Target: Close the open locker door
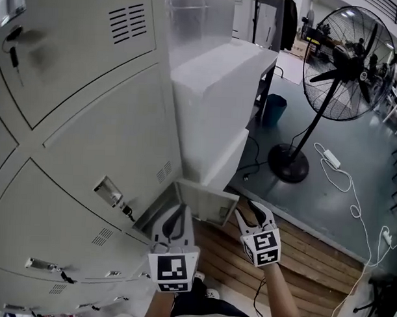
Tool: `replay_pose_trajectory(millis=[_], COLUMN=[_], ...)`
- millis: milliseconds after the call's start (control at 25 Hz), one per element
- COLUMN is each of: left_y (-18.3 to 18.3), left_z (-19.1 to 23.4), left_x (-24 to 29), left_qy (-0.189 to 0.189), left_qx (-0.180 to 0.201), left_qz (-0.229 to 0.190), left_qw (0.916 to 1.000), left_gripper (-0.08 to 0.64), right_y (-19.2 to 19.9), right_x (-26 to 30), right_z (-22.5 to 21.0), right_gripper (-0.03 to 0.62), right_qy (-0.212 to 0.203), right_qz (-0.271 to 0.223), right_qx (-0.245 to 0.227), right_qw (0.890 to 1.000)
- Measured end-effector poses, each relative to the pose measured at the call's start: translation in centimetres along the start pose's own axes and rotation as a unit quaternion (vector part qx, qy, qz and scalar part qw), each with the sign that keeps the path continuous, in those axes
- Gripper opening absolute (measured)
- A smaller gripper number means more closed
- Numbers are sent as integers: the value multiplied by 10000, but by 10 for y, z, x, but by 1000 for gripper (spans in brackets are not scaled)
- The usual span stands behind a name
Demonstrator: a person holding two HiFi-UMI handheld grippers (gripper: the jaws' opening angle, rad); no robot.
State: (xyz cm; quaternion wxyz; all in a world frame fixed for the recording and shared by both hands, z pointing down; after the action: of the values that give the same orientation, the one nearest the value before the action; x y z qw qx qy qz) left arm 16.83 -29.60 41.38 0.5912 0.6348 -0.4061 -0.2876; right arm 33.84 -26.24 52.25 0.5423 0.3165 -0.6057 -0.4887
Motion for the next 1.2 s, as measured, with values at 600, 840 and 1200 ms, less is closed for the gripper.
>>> replay_pose_trajectory(millis=[600,840,1200], left_y=[49,53,66], left_z=[12,15,16], left_x=[67,80,87], left_qy=[555,621,630], left_qx=[10,33,-13], left_qz=[541,597,767], left_qw=[9970,9963,9951], left_gripper=[2,2,2], right_y=[67,79,84], right_x=[63,76,86], right_z=[-31,-35,-36], right_gripper=[163,163,159], right_qy=[171,20,-191], right_qz=[866,995,1009], right_qx=[374,417,309], right_qw=[9954,9942,9942])
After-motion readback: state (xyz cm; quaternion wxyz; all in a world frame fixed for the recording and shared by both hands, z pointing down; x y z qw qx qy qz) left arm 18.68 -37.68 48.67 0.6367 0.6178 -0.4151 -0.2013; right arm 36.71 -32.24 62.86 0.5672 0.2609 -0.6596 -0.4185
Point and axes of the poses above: the fingertips, and each gripper's own axes: x forward along the fingers, z to its left, y out of its underside, the point moved 1 cm from there along -x, backward along the fingers, and after that the axes turned 11 degrees about -y, right-handed, at the moved point
